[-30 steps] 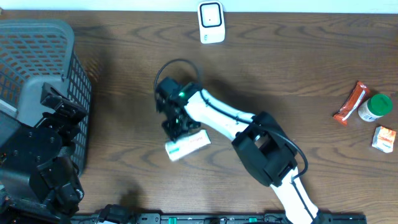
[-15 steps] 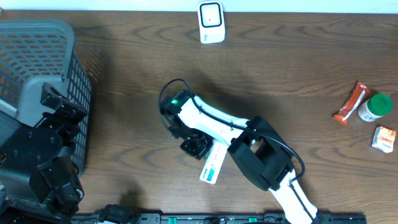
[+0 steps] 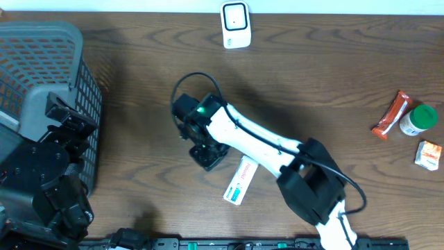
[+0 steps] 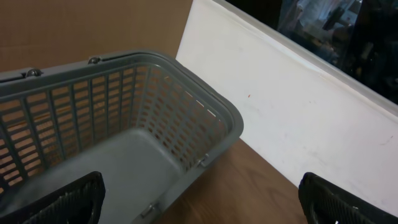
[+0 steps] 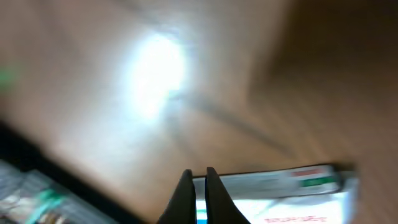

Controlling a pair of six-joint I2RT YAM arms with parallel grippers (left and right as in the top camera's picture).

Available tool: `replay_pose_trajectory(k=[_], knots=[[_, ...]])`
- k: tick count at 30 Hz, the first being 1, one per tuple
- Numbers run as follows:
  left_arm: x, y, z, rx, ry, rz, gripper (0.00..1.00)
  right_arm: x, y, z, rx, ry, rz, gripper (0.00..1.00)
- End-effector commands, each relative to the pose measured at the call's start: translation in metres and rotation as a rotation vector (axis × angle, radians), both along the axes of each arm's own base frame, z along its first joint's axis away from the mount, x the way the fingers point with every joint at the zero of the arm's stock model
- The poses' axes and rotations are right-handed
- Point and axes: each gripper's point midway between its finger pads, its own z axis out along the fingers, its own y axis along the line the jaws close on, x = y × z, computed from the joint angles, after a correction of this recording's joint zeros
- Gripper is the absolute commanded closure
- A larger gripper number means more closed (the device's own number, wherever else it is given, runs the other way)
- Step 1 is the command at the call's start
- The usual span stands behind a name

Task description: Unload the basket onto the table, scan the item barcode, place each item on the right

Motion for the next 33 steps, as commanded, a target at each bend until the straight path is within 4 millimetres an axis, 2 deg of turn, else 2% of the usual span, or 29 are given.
replay_pose_trajectory(k=[1,4,9,19,23,29,31,33], knots=[[-0.001,0.003,0.0,0.016,0.009,0.014,0.0,-0.026,0.016,0.005,0.032,0.08,-0.064,0.99],[-0.001,0.003,0.0,0.016,0.009,0.014,0.0,-0.03,0.014,-0.005,-0.024,0.036,-0.089,0.99],[-0.001,0.003,0.0,0.016,0.009,0.014,0.0,-0.026,0.0,-0.025,-0.142,-0.087,-0.154,0.99],[-0.001,0.003,0.0,0.016,0.009,0.014,0.0,-0.047,-0.033,-0.055,-0.252,-0.046,-0.168,0.99],[-0.001,0.003,0.0,0.016,0.009,0.014,0.0,-0.064,-0.054,-0.055,-0.335,0.01,-0.152,0.99],[-0.001,0.003,0.0,0.016,0.009,0.014,0.0,-0.091,-0.083,-0.045,-0.472,0.07,-0.055,0.99],[-0.001,0.003,0.0,0.016,0.009,0.014,0.0,-0.091,-0.098,-0.042,-0.544,0.046,-0.038,0.99],[-0.001,0.003,0.0,0.016,0.009,0.014,0.0,-0.083,-0.117,-0.037,-0.644,-0.027,-0.063,0.99]])
